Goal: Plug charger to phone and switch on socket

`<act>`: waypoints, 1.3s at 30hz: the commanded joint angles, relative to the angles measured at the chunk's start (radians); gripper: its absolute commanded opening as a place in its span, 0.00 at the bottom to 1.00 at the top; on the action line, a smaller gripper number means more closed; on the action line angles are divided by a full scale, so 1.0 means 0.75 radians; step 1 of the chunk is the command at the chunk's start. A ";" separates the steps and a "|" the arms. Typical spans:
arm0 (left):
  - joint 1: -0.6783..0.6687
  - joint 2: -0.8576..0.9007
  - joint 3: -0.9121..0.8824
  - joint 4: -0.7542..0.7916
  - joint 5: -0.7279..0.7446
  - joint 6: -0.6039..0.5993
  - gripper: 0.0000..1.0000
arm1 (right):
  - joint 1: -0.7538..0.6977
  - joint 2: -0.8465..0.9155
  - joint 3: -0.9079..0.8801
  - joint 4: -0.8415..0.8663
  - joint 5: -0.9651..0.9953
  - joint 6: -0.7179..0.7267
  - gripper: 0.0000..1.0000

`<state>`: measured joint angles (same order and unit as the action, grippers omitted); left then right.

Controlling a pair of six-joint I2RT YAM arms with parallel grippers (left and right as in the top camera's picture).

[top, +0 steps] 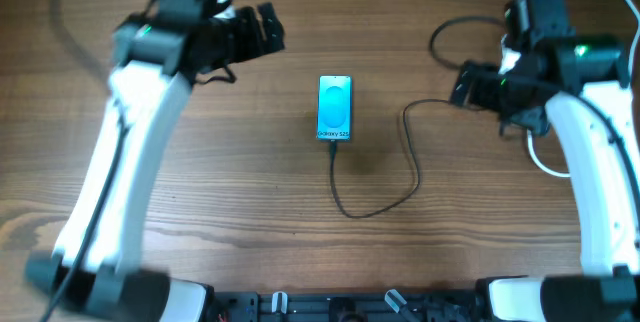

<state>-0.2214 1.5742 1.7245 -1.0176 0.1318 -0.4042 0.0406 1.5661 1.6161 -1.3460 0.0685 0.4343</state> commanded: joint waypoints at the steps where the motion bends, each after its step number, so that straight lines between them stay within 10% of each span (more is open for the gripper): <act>1: -0.004 -0.132 -0.003 -0.022 -0.098 -0.040 1.00 | -0.135 0.064 0.053 0.112 0.193 -0.040 1.00; 16: -0.004 -0.221 -0.003 -0.022 -0.099 -0.040 1.00 | -0.622 0.354 0.006 0.518 0.228 0.014 1.00; 39: -0.004 -0.221 -0.003 -0.022 -0.099 -0.040 1.00 | -0.655 0.785 -0.005 0.735 -0.011 -0.056 1.00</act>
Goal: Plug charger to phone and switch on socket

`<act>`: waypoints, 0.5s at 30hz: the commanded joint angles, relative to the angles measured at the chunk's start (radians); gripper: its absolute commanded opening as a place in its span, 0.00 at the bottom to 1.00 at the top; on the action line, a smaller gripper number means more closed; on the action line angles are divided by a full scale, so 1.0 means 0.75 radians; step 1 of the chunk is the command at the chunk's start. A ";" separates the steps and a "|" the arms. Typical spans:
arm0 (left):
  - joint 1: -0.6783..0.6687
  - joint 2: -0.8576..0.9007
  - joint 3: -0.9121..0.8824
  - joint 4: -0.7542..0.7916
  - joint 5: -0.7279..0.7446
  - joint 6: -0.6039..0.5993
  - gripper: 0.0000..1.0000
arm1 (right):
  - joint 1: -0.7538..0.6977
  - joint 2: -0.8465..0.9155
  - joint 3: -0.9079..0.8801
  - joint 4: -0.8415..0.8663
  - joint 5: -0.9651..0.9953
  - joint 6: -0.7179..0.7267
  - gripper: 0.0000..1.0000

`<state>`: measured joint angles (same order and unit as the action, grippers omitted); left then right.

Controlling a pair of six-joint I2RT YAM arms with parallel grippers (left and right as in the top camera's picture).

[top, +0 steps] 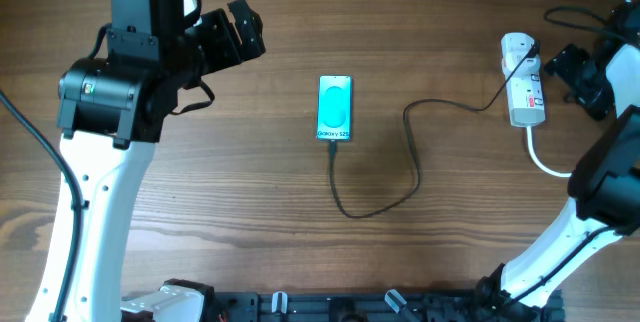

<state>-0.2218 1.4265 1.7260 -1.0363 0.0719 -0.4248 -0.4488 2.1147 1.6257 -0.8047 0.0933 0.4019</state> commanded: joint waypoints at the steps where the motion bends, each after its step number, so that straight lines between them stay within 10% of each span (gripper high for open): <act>1: -0.003 -0.024 -0.005 0.003 -0.019 -0.012 1.00 | -0.002 0.063 -0.024 0.026 -0.089 -0.013 1.00; 15: -0.003 -0.024 -0.005 0.003 -0.019 -0.012 1.00 | -0.002 0.075 -0.040 0.047 -0.138 -0.013 1.00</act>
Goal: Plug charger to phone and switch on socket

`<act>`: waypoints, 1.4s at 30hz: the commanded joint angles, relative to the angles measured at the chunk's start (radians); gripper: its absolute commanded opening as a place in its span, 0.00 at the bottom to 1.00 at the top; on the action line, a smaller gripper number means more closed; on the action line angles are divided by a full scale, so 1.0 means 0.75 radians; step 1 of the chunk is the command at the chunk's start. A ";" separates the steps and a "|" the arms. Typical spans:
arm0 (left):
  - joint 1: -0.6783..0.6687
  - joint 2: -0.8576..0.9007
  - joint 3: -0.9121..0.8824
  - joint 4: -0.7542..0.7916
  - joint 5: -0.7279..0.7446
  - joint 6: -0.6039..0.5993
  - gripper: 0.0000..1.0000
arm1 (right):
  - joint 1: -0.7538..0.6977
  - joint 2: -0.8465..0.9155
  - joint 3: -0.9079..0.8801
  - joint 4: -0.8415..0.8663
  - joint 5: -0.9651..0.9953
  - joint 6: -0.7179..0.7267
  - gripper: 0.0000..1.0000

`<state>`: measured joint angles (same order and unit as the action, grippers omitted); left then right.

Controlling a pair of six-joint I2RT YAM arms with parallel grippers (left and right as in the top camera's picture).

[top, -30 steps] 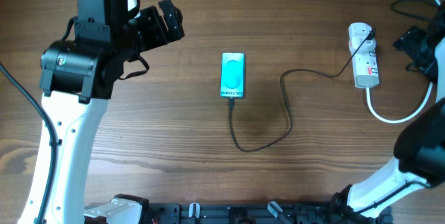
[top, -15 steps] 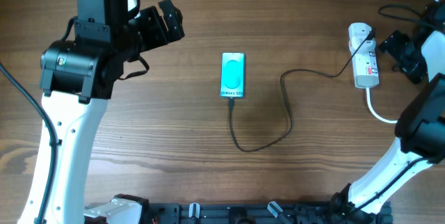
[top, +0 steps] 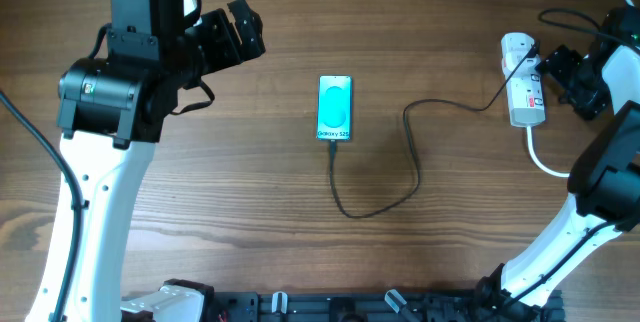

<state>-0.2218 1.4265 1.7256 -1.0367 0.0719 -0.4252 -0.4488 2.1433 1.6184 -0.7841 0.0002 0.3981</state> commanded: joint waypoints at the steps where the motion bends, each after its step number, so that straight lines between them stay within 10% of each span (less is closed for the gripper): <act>1: -0.003 -0.024 -0.005 0.003 -0.019 -0.012 1.00 | -0.002 0.038 -0.037 0.023 -0.013 -0.008 1.00; 32: -0.003 -0.024 -0.005 0.003 -0.019 -0.012 1.00 | -0.001 0.037 -0.099 0.039 -0.172 -0.076 1.00; 42: -0.003 -0.024 -0.005 0.003 -0.019 -0.012 1.00 | -0.077 -0.220 -0.099 -0.286 -0.053 0.147 1.00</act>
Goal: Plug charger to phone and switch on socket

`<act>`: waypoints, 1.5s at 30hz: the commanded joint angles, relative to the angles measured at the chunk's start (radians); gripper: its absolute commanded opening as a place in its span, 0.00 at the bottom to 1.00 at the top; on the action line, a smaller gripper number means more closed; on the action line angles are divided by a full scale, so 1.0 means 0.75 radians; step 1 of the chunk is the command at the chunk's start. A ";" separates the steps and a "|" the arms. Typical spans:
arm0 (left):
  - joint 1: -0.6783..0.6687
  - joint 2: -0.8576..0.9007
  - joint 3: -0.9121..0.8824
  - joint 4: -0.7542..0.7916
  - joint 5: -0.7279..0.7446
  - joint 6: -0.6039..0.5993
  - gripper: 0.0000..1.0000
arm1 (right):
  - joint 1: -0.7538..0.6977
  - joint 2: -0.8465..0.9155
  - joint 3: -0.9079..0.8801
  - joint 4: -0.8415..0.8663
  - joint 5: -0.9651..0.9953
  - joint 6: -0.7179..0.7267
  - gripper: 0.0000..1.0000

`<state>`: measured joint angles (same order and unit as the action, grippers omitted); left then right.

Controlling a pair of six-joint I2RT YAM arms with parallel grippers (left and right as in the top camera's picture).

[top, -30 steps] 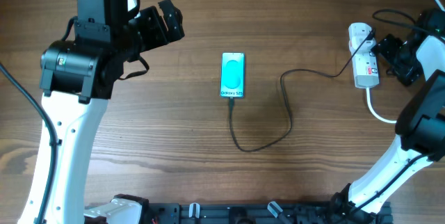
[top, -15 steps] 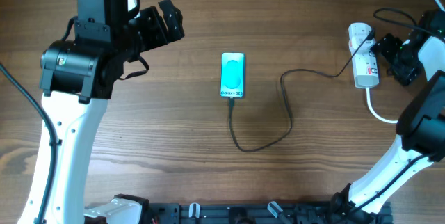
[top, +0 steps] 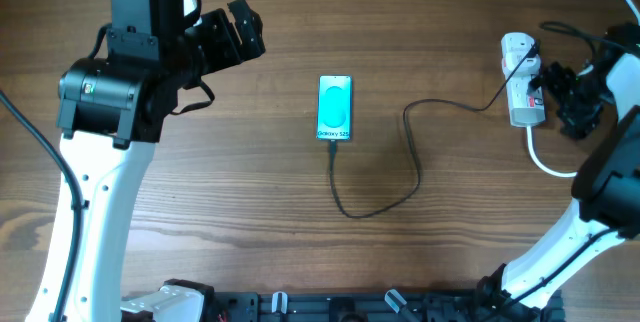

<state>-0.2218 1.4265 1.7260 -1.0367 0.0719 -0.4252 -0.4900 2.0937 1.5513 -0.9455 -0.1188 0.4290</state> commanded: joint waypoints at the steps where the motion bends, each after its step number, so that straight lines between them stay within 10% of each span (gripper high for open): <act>1: -0.003 -0.024 -0.005 0.003 -0.019 -0.012 1.00 | -0.021 -0.193 -0.009 -0.096 0.134 0.105 1.00; 21: -0.003 -0.024 -0.005 0.003 -0.019 -0.012 1.00 | 0.160 -1.605 -0.746 0.192 -0.095 -0.104 1.00; 45: -0.003 -0.024 -0.005 0.003 -0.019 -0.012 1.00 | 0.160 -1.269 -0.746 -0.131 -0.146 -0.049 1.00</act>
<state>-0.2218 1.4265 1.7252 -1.0367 0.0719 -0.4252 -0.3752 1.1145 0.9977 -1.0473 -0.1944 0.4057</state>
